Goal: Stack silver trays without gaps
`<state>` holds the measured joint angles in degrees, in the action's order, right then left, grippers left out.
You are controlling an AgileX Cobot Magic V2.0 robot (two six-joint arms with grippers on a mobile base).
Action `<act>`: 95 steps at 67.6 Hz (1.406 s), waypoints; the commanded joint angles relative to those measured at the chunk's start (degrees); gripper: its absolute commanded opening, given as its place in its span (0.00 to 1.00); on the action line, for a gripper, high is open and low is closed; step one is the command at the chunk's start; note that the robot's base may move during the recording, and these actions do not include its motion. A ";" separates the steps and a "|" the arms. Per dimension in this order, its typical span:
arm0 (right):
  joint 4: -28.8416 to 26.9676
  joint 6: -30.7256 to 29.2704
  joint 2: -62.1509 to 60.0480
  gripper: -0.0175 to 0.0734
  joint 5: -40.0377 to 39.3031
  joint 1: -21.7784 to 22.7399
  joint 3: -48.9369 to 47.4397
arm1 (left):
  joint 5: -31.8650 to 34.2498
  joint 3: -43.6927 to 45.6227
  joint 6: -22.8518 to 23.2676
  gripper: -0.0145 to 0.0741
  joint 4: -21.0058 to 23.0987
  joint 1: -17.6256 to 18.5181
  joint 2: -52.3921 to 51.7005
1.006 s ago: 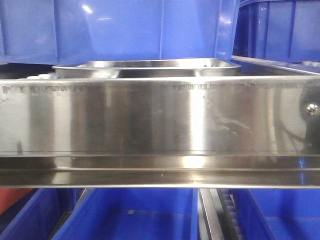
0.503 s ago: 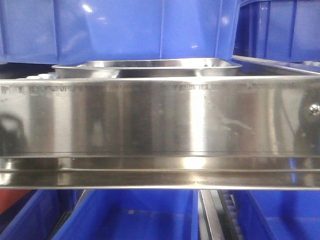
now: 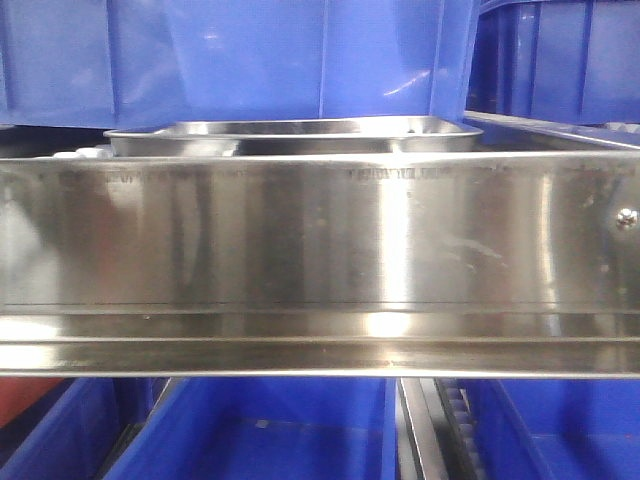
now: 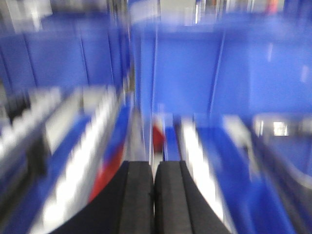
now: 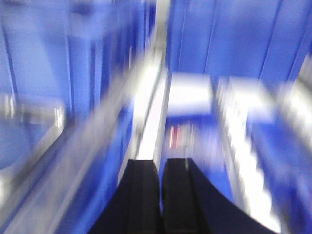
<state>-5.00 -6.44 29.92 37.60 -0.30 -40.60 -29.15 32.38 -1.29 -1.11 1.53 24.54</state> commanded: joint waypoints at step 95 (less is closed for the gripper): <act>12.97 35.86 56.72 0.20 22.78 -23.54 -41.05 | -21.50 45.07 36.34 0.15 -19.91 25.79 61.20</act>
<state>6.71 28.54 82.67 59.26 -23.08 -77.81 -48.21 74.77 34.04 -21.17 26.35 84.06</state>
